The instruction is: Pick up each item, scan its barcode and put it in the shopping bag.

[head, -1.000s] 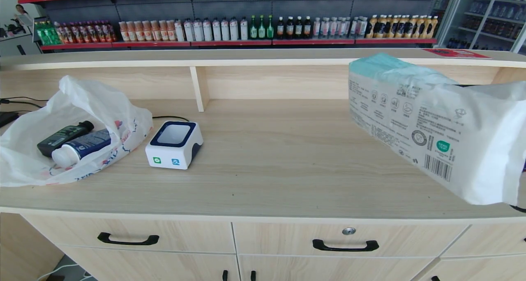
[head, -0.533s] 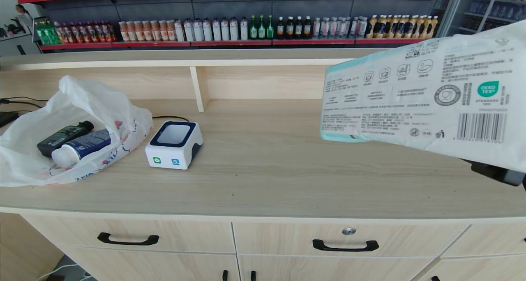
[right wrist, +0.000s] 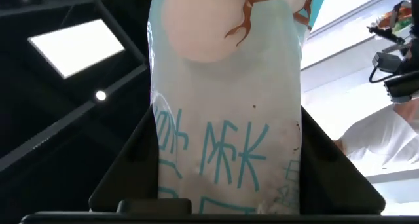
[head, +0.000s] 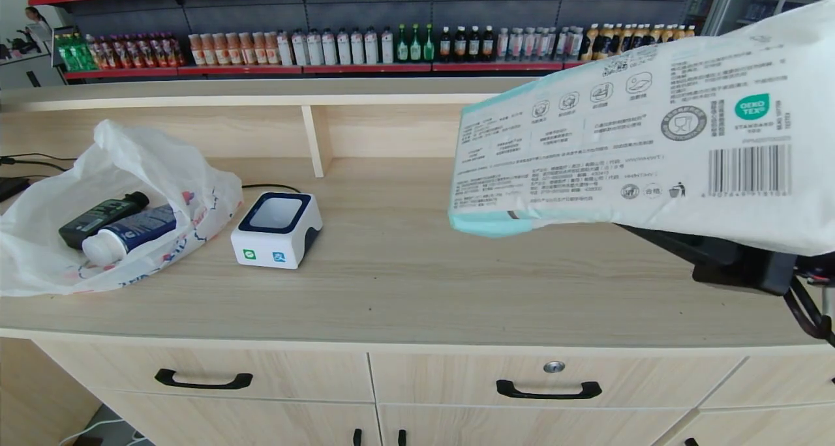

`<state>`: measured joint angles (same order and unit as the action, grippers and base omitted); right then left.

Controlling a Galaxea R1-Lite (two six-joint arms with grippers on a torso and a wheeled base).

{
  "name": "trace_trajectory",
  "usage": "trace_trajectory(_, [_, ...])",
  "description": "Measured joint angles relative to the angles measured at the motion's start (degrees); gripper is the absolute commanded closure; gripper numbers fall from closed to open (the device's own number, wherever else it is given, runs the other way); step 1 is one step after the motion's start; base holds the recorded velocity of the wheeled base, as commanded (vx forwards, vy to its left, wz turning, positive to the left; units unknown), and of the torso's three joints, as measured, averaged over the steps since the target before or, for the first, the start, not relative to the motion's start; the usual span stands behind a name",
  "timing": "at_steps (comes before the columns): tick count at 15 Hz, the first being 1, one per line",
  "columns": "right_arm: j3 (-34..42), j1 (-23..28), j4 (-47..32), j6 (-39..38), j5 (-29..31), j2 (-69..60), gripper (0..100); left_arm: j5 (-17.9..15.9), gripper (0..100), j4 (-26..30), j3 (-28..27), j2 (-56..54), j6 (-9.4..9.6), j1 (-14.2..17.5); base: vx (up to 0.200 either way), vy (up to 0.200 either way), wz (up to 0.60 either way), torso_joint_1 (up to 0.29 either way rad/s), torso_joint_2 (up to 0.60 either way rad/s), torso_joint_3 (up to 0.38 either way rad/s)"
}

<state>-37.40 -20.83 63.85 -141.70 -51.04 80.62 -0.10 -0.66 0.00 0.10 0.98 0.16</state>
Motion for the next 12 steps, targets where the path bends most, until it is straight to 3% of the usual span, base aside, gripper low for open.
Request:
trace_trajectory(3, [4.6, -2.7, 2.0, -0.7, 0.0, 1.0, 100, 0.0, 0, 0.0, 0.0, 0.0, 0.00, 0.0, 0.000, 0.000, 0.00, 0.000, 0.00, 0.000])
trace_trajectory(7, [13.1, -7.5, 12.5, -1.2, 0.1, 0.4, 100, 0.0, 0, 0.0, 0.0, 0.0, -0.02, 0.0, 0.000, 0.000, 0.00, 0.000, 0.00, 0.000])
trace_trajectory(12, [12.4, -8.6, 18.6, -8.2, 0.2, 1.2, 100, 0.0, 0, 0.0, 0.0, 0.0, 0.00, 0.0, 0.000, 0.000, 0.00, 0.000, 0.00, 0.000])
